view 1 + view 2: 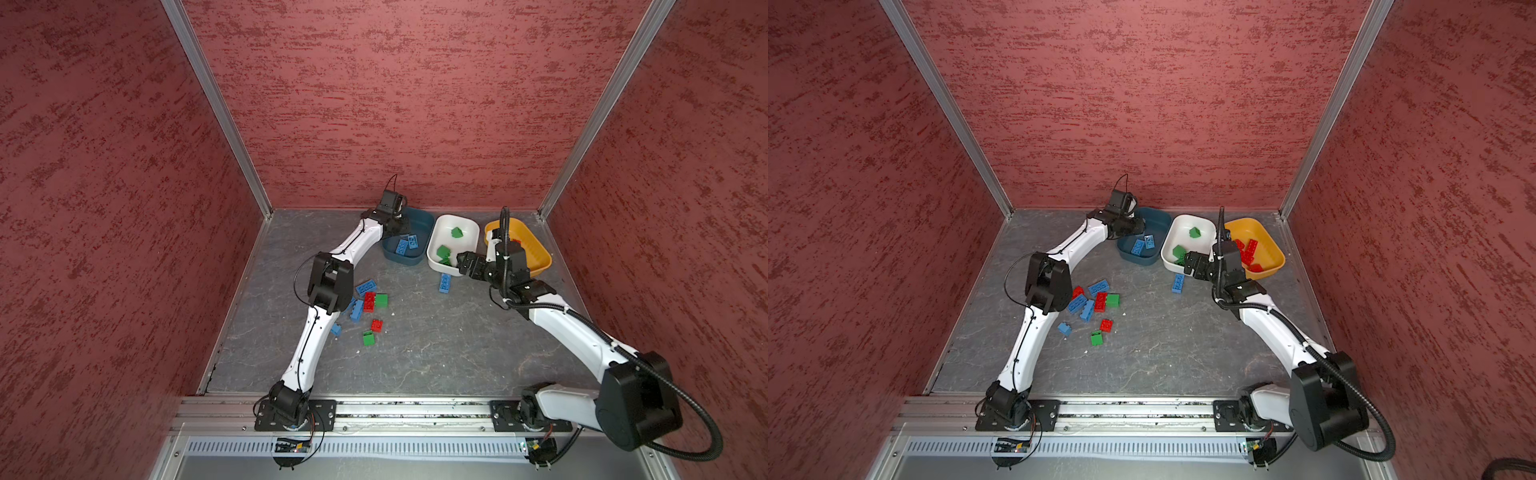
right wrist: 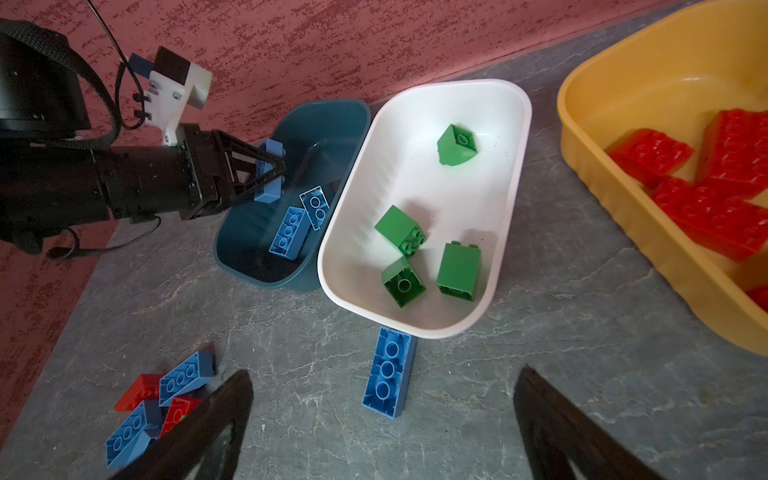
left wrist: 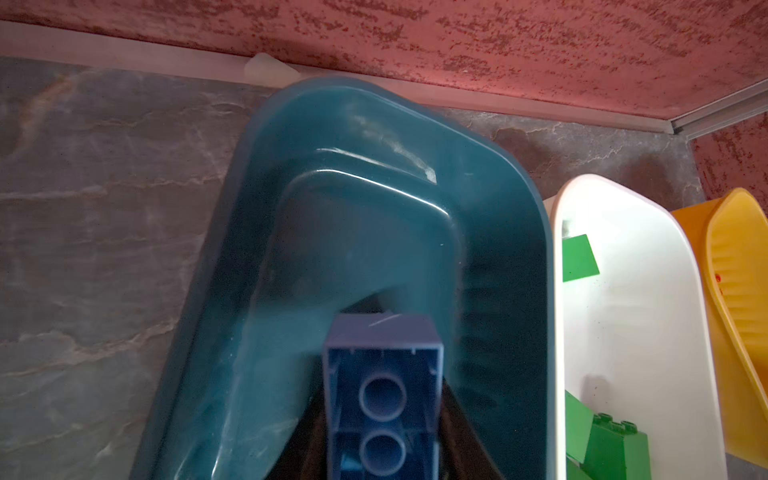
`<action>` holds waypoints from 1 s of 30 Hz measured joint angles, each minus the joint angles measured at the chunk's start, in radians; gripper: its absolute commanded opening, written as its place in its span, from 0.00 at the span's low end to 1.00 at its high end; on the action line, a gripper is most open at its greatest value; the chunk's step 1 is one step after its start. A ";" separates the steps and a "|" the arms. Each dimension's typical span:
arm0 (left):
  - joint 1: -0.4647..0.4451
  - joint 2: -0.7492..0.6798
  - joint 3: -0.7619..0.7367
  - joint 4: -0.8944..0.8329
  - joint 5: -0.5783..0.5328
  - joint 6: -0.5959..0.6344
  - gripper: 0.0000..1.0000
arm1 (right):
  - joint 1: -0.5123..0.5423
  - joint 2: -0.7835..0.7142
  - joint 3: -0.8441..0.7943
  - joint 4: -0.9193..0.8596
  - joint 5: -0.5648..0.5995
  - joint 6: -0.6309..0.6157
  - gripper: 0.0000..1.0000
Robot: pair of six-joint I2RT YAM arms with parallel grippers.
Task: Sort the legos into containers by color
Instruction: 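Carry the blue brick into the teal bin and release it with the left gripper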
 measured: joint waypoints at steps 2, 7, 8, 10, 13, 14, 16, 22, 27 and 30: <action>0.005 0.005 0.021 -0.008 0.014 -0.011 0.62 | 0.000 -0.009 -0.011 -0.001 0.003 0.000 0.99; -0.001 -0.015 -0.006 0.010 0.032 0.006 0.88 | 0.000 -0.016 -0.026 -0.005 0.005 0.000 0.99; -0.006 -0.031 -0.038 0.019 0.031 0.016 0.93 | 0.000 -0.016 -0.026 -0.005 0.005 0.000 0.99; -0.019 -0.061 -0.094 0.030 0.021 0.039 0.99 | 0.000 -0.016 -0.026 -0.005 0.005 0.000 0.99; -0.052 -0.102 -0.156 0.039 -0.027 0.071 0.99 | 0.000 -0.016 -0.026 -0.005 0.005 0.002 0.99; -0.065 -0.118 -0.178 0.047 -0.050 0.081 0.99 | 0.000 -0.016 -0.026 -0.005 0.005 0.003 0.99; -0.092 -0.158 -0.231 0.061 -0.088 0.100 0.99 | 0.000 -0.016 -0.026 -0.005 0.005 0.004 0.99; -0.183 -0.332 -0.439 0.093 -0.232 0.133 0.99 | 0.000 -0.016 -0.027 -0.003 0.006 0.011 0.99; -0.277 -0.489 -0.644 0.120 -0.333 0.105 0.99 | 0.000 -0.016 -0.041 0.009 0.015 0.017 0.99; -0.340 -0.532 -0.728 0.122 -0.365 0.074 0.99 | 0.000 -0.016 -0.043 0.018 0.020 0.023 0.99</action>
